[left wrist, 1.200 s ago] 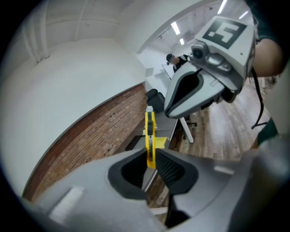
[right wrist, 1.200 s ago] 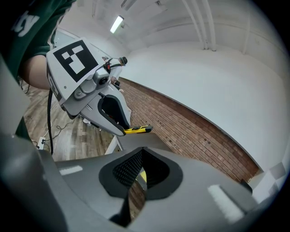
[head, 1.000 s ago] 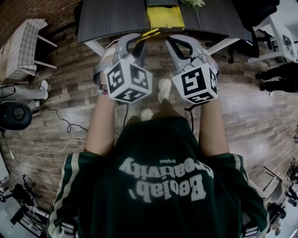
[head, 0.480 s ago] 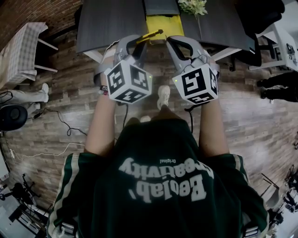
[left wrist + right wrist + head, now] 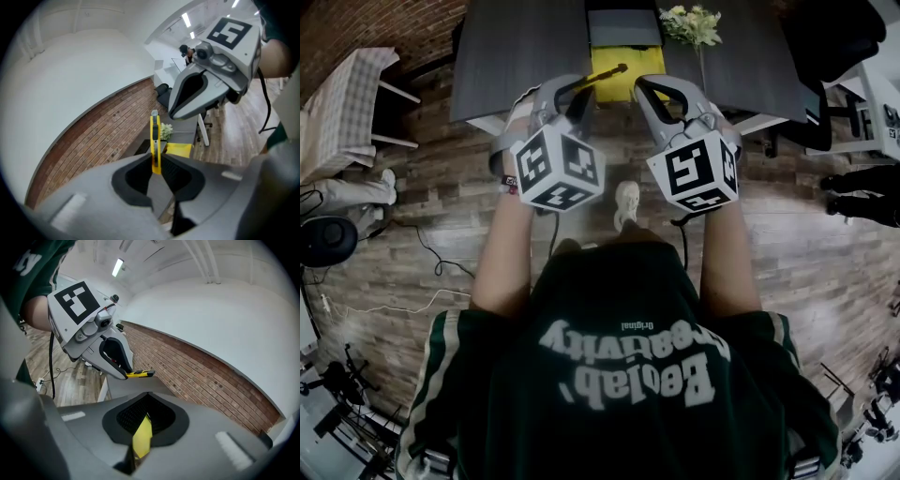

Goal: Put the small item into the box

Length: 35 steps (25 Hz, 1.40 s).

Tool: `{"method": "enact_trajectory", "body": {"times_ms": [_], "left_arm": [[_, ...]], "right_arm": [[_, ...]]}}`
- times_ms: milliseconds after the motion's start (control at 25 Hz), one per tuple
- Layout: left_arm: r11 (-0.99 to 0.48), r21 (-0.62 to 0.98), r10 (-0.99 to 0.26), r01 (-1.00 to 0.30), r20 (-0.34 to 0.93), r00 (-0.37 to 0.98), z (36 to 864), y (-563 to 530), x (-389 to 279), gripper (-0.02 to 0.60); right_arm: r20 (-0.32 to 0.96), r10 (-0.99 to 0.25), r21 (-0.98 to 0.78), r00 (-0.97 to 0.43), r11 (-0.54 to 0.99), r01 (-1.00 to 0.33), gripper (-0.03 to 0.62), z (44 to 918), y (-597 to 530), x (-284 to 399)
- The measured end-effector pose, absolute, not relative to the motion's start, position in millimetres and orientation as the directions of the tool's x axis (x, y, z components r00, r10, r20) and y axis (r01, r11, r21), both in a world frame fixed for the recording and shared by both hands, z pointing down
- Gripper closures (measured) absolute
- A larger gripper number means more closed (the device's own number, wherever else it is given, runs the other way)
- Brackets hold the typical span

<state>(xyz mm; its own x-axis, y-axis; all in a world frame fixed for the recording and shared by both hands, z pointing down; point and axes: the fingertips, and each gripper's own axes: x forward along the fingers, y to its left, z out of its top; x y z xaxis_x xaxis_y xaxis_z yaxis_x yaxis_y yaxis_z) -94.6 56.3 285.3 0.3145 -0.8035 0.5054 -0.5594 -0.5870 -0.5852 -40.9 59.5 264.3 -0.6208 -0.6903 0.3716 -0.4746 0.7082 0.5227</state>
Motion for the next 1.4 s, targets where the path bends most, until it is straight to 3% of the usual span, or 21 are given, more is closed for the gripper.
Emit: {"method": "enact_trajectory", "body": {"times_ms": [680, 1400], "left_arm": [[-0.568, -0.574, -0.808, -0.590, 0.527, 0.264, 301, -45, -51, 0.523], [-0.528, -0.577, -0.815, -0.623, 0.550, 0.181, 315, -103, -48, 0.523]], "right_arm": [[0.376, -0.645, 0.514, -0.665, 0.743, -0.430, 0.588, 275, -48, 1], [0.375, -0.580, 0.498, -0.723, 0.784, -0.370, 0.588, 288, -114, 5]]}}
